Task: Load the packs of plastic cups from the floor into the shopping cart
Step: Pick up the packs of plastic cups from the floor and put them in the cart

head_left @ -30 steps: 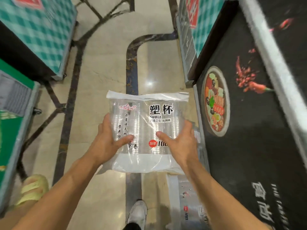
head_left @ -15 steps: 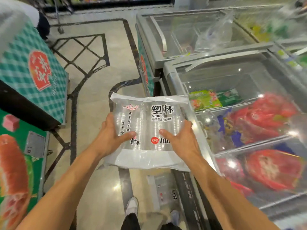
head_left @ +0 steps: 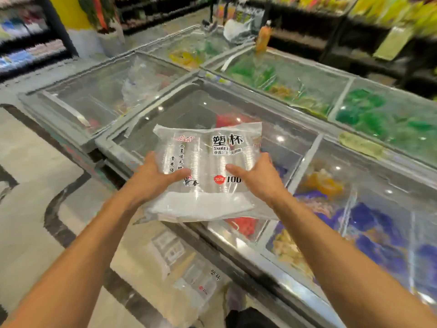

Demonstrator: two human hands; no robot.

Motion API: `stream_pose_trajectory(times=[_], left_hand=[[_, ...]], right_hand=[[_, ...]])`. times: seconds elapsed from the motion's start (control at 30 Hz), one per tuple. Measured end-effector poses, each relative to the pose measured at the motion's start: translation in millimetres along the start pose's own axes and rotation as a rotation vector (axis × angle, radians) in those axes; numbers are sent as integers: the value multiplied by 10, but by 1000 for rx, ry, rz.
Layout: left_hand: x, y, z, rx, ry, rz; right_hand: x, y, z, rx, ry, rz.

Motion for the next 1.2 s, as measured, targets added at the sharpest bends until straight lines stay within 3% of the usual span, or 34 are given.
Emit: stream_pose_trajectory(times=[0.23, 0.37, 0.83, 1.2], left_hand=[[-853, 83, 963, -306, -157, -352], [-1566, 638, 1541, -491, -206, -578], [-4305, 4177, 2702, -1013, -423, -1140], [-5485, 7287, 2481, -1327, -590, -1479]], right_hand=[[983, 1143, 665, -216, -109, 326], [1401, 2099, 1107, -356, -150, 531], [2158, 6249, 2346, -836, -290, 1335], [1755, 8713, 2699, -1166, -290, 1790]])
Point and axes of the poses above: each hand's wrist, its own y-axis away from the middle knuckle, its own x-axis out of the back of the hand, z = x × y, the point moved 3 cm from there along -y, towards the middle knuckle, and after that the axes turned 6 degrees about x, right-handed, at the moved point
